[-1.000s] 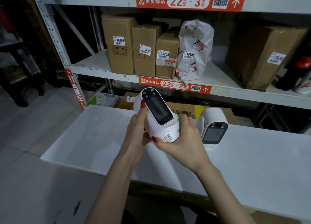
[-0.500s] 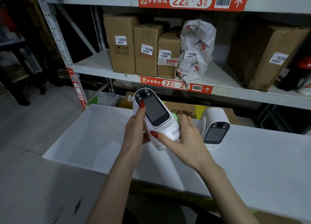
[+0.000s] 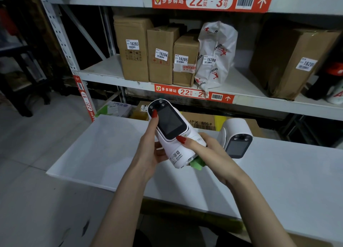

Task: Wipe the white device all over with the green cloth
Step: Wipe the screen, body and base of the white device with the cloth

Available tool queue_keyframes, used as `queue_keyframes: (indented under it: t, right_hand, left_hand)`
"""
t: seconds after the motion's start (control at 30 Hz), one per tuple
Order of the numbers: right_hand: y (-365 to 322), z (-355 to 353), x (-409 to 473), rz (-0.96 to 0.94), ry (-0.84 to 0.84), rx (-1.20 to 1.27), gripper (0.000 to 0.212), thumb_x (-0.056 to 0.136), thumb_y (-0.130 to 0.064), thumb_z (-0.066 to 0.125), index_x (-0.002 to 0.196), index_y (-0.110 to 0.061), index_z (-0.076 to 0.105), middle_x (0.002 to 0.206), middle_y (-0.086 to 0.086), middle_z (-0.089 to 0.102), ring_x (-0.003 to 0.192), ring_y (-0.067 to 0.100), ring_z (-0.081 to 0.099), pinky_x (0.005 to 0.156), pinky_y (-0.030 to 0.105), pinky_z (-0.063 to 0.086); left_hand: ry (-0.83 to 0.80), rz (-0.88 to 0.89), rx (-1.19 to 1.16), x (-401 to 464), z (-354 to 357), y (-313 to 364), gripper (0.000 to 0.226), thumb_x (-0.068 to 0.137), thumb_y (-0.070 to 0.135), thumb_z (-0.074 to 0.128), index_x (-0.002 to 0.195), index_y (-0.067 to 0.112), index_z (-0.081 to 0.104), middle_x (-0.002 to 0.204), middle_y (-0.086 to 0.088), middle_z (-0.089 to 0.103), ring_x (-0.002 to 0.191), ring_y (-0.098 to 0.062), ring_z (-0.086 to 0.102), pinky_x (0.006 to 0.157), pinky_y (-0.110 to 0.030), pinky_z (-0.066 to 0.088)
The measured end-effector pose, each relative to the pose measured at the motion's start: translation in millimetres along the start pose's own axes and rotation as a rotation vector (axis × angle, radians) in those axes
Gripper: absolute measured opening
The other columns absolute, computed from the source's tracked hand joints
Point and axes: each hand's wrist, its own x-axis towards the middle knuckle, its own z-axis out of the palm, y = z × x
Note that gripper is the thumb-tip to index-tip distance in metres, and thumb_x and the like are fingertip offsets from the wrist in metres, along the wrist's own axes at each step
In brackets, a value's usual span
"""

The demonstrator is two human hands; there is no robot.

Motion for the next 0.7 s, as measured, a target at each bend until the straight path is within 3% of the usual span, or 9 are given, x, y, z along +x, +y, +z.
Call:
queue_keyframes:
  t: [0.1, 0.27, 0.37, 0.47, 0.6, 0.7]
  right_hand:
    - [-1.7, 0.4, -1.7, 0.008, 0.009, 0.003, 0.055, 0.073, -0.050, 0.073, 0.109, -0.012, 0.059, 0.093, 0.011, 0.073, 0.073, 0.016, 0.066, 0.062, 0.026, 0.047]
    - [-2.4, -0.3, -1.8, 0.015, 0.022, -0.001, 0.061, 0.064, -0.054, 0.067, 0.108, -0.013, 0.061, 0.090, 0.010, 0.074, 0.068, 0.014, 0.065, 0.056, 0.023, 0.044]
    - [-0.2, -1.5, -0.8, 0.014, 0.024, 0.051, 0.058, 0.065, -0.051, 0.068, 0.109, -0.013, 0.062, 0.092, 0.010, 0.074, 0.075, 0.018, 0.068, 0.064, 0.032, 0.051]
    - [-0.5, -3.0, -0.7, 0.017, 0.031, 0.091, 0.049, 0.074, -0.044, 0.073, 0.110, -0.012, 0.062, 0.093, 0.010, 0.074, 0.082, 0.023, 0.070, 0.072, 0.039, 0.057]
    - [-2.4, -2.7, -2.5, 0.022, 0.030, 0.133, 0.034, 0.085, -0.030, 0.067, 0.111, -0.009, 0.061, 0.088, 0.009, 0.071, 0.065, 0.010, 0.066, 0.051, 0.021, 0.049]
    - [-2.2, -2.6, -2.3, 0.027, 0.026, 0.124, 0.033, 0.086, -0.030, 0.067, 0.112, -0.011, 0.059, 0.089, 0.008, 0.071, 0.063, 0.008, 0.065, 0.052, 0.019, 0.048]
  left_hand:
    - [0.010, -0.014, 0.029, 0.6, -0.4, -0.6, 0.036, 0.094, 0.057, 0.046, 0.114, 0.030, 0.059, 0.101, -0.009, 0.071, 0.088, -0.028, 0.069, 0.064, -0.037, 0.058]
    - [0.007, 0.002, 0.104, 0.2, -2.2, -2.9, 0.050, 0.090, 0.058, 0.051, 0.128, 0.025, 0.058, 0.114, -0.013, 0.070, 0.099, -0.032, 0.069, 0.075, -0.042, 0.060]
    - [-0.031, 0.035, 0.146, -0.6, -3.7, -3.8, 0.070, 0.077, 0.065, 0.064, 0.134, 0.026, 0.053, 0.119, -0.009, 0.069, 0.100, -0.030, 0.070, 0.073, -0.040, 0.060]
    - [-0.089, 0.084, 0.158, 0.1, -5.8, -4.9, 0.081, 0.073, 0.062, 0.071, 0.143, 0.034, 0.041, 0.126, -0.006, 0.066, 0.102, -0.030, 0.071, 0.081, -0.046, 0.060]
    - [-0.157, 0.096, 0.150, 1.7, -7.0, -5.6, 0.081, 0.073, 0.050, 0.069, 0.145, 0.042, 0.034, 0.125, -0.006, 0.067, 0.100, -0.028, 0.072, 0.084, -0.049, 0.059]
    - [-0.176, 0.102, 0.141, 1.2, -6.8, -5.4, 0.082, 0.072, 0.048, 0.071, 0.145, 0.044, 0.034, 0.124, -0.007, 0.067, 0.100, -0.027, 0.072, 0.078, -0.044, 0.061]
